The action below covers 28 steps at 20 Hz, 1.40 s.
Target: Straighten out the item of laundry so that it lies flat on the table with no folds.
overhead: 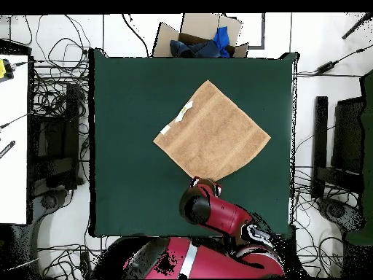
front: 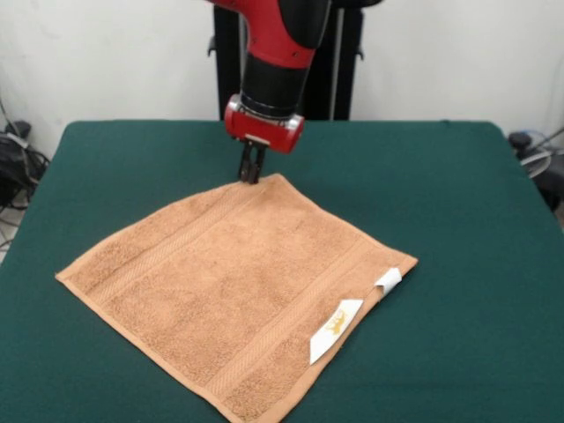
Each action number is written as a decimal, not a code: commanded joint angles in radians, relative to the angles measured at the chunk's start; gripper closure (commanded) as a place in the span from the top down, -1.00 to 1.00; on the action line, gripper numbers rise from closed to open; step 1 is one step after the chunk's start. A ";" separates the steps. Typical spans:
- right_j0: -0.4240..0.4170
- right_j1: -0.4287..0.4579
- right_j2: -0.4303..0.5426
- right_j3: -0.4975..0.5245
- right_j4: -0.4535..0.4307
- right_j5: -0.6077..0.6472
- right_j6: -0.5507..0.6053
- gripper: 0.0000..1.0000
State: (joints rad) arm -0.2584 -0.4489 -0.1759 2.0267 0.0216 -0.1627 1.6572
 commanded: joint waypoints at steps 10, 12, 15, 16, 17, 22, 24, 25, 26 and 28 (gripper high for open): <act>0.006 0.081 0.053 -0.053 0.076 -0.056 0.242 -1.00; 0.010 0.086 0.052 -0.059 0.081 -0.055 0.241 -1.00; 0.014 0.088 0.050 -0.062 0.087 -0.056 0.240 -1.00; 0.017 0.090 0.048 -0.064 0.090 -0.063 0.242 -1.00; 0.024 0.094 0.042 -0.070 0.096 -0.066 0.241 -1.00; 0.066 0.093 0.001 -0.118 0.130 -0.058 0.211 -1.00; 0.052 0.083 0.003 -0.141 0.114 -0.042 0.182 -1.00; 0.043 0.080 0.009 -0.148 0.105 -0.036 0.174 -1.00; 0.025 0.077 0.023 -0.161 0.079 -0.021 0.153 1.00; 0.012 0.083 0.035 -0.173 0.067 -0.038 0.151 1.00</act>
State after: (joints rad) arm -0.2352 -0.4010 -0.1946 2.0054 0.0644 -0.1913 1.6572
